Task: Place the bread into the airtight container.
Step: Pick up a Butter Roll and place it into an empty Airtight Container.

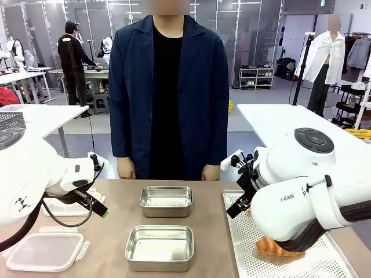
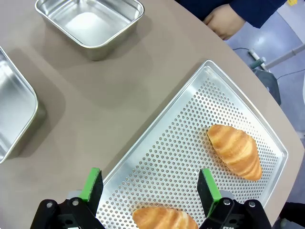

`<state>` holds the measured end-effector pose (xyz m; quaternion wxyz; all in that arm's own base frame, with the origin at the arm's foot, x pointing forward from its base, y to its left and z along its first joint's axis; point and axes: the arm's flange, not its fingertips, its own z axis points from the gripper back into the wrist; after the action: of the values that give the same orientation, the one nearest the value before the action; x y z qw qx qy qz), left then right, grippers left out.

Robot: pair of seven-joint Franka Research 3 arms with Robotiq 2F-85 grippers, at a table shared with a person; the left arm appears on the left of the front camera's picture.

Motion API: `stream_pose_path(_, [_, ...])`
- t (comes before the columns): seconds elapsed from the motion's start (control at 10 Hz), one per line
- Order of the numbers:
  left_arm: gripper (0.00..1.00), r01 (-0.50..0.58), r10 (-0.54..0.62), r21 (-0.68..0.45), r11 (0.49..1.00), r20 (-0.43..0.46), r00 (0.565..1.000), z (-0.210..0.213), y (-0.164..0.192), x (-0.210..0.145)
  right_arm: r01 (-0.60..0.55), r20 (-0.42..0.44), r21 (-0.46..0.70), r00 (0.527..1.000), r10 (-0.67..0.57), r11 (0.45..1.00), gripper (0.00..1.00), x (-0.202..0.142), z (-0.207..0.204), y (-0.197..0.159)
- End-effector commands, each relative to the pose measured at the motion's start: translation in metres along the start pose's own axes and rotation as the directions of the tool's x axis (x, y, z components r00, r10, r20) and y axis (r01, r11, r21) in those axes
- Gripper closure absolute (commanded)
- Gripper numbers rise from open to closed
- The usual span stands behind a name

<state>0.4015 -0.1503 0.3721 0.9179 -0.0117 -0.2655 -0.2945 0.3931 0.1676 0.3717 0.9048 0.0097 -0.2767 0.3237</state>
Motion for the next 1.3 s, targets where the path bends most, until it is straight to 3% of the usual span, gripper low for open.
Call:
stream_pose_path(0.0, [0.0,0.0,0.0,0.0,1.0,0.0,1.0,0.0,0.0,0.0,0.0,0.0,0.0,1.0,0.0,1.0,0.0,0.0,0.0,0.0])
stream_pose_path(0.3, [0.0,-0.062,0.062,0.01,0.998,-0.014,0.998,0.097,0.033,0.037,0.039,0.012,0.01,0.999,-0.04,0.999,0.0,0.042,0.098,-0.041])
stream_pose_path(0.4, [0.0,-0.101,0.101,-0.035,0.994,-0.005,0.995,0.138,0.048,0.048,0.072,0.026,0.036,0.997,-0.073,0.997,0.0,0.053,0.14,-0.052])
stream_pose_path(0.6, [0.0,-0.063,0.065,-0.045,0.997,0.041,0.997,0.257,0.068,0.06,0.051,0.041,0.041,0.998,-0.053,0.998,0.0,0.055,0.25,-0.083])
stream_pose_path(0.7, [0.0,-0.025,0.03,-0.066,0.998,0.077,0.997,0.315,0.074,0.052,0.01,0.086,0.055,0.996,-0.015,0.998,0.0,0.041,0.302,-0.096])
stream_pose_path(0.9, [0.0,0.03,-0.017,-0.104,0.994,0.122,0.992,0.416,0.072,0.009,-0.014,0.105,-0.031,0.994,0.017,0.999,0.0,-0.004,0.388,-0.111])
stream_pose_path(1.2, [0.0,-0.04,0.054,-0.078,0.996,0.186,0.981,0.501,0.075,-0.061,-0.014,0.189,-0.074,0.982,0.028,0.997,0.0,-0.073,0.47,-0.113])
